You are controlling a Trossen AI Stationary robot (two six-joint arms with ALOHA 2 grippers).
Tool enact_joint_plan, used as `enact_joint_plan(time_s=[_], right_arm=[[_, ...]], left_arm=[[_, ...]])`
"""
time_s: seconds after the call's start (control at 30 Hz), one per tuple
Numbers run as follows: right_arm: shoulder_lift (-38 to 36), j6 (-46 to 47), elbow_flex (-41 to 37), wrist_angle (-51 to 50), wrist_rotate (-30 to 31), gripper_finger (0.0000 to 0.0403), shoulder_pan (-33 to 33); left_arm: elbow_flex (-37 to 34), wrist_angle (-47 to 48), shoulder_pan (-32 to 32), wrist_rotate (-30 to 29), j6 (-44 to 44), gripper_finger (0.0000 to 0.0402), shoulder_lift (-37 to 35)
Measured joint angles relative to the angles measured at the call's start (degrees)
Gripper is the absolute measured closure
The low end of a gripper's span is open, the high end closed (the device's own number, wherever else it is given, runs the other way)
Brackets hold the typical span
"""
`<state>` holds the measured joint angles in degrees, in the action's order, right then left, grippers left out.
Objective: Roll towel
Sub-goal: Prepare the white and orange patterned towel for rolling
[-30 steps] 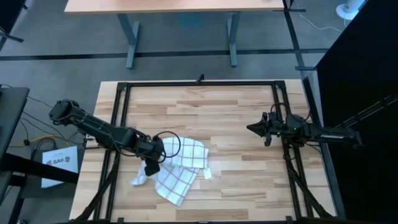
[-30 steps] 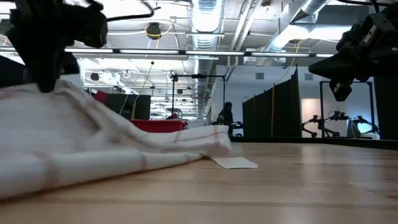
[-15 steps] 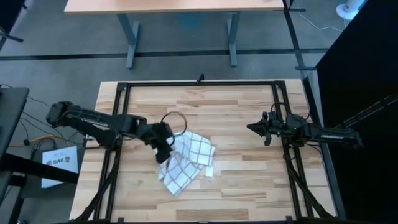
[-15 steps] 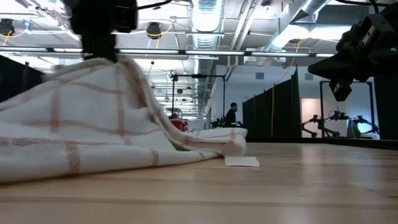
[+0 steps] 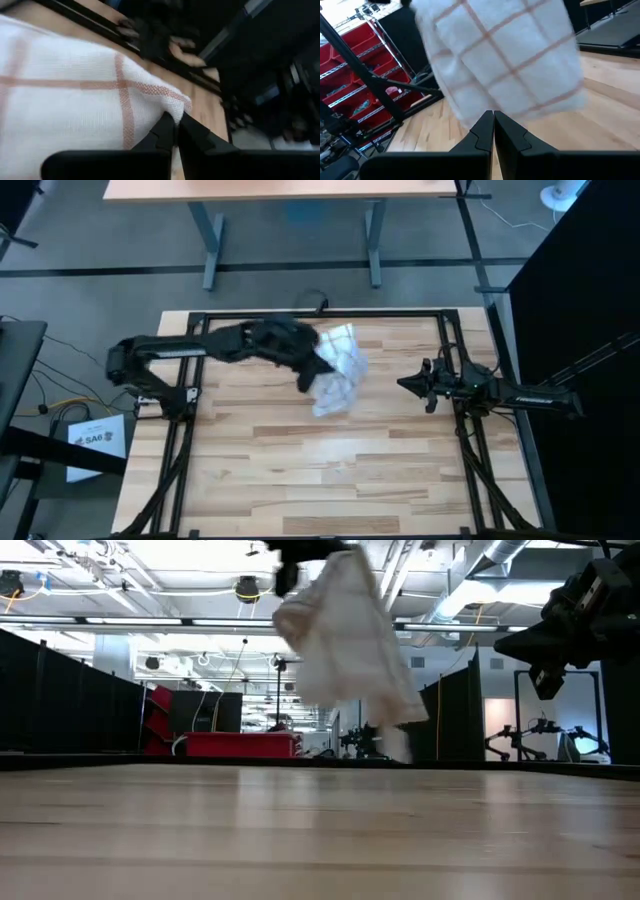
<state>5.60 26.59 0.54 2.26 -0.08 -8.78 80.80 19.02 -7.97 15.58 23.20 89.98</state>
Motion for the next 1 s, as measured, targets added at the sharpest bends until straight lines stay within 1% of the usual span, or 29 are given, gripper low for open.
enact_joint_plan(time_s=[0.1, 0.2, 0.3, 0.37, 0.4, 0.5, 0.57, 0.7, 0.77, 0.9, 1.0], right_arm=[[0.0, 0.4, 0.4, -1.1, 0.0, 0.0401, 0.0], [0.0, 0.4, 1.3, -2.6, 0.0, 0.0401, 0.0], [0.0, 0.7, 1.8, -3.9, 0.0, 0.0401, 0.0], [0.0, 3.3, 1.9, -4.6, 0.0, 0.0401, 0.0], [0.0, 4.9, 2.0, -5.4, 0.0, 0.0401, -0.1], [1.0, 6.2, 2.1, -7.2, -0.9, 0.0392, 0.5], [2.8, 5.8, 2.1, -7.0, -1.6, 0.0376, 1.5], [8.2, 1.8, 2.1, -6.8, -1.6, 0.0339, 3.5], [11.6, -0.4, 2.6, -6.6, -1.7, 0.033, 5.3], [20.5, -5.9, 7.3, -6.4, -1.2, 0.0327, 9.2], [29.6, -9.1, 12.1, -9.1, 0.8, 0.0327, 11.9]], left_arm=[[2.8, 9.7, 1.5, 0.8, -3.2, 0.0401, 6.3], [1.3, 16.5, 2.8, -0.1, -6.5, 0.0401, 10.9], [-0.9, 18.1, 3.0, -3.0, -7.8, 0.0401, 13.2], [-1.9, 19.3, 2.9, -5.5, -7.8, 0.0399, 14.2], [-2.3, 19.6, 2.8, -5.6, -7.8, 0.0394, 14.8], [-2.5, 19.7, 2.9, -5.8, -8.9, 0.0366, 15.4], [-2.4, 19.1, 3.4, -5.4, -9.7, 0.0341, 15.1], [-2.4, 20.0, 3.6, -5.4, -11.0, 0.0296, 15.1], [-2.4, 20.7, 3.5, -5.6, -11.8, 0.0283, 15.0], [-2.4, 21.9, 3.6, -6.9, -12.8, 0.0275, 15.0], [-2.4, 22.8, 3.6, -7.1, -12.9, 0.0277, 15.0]])
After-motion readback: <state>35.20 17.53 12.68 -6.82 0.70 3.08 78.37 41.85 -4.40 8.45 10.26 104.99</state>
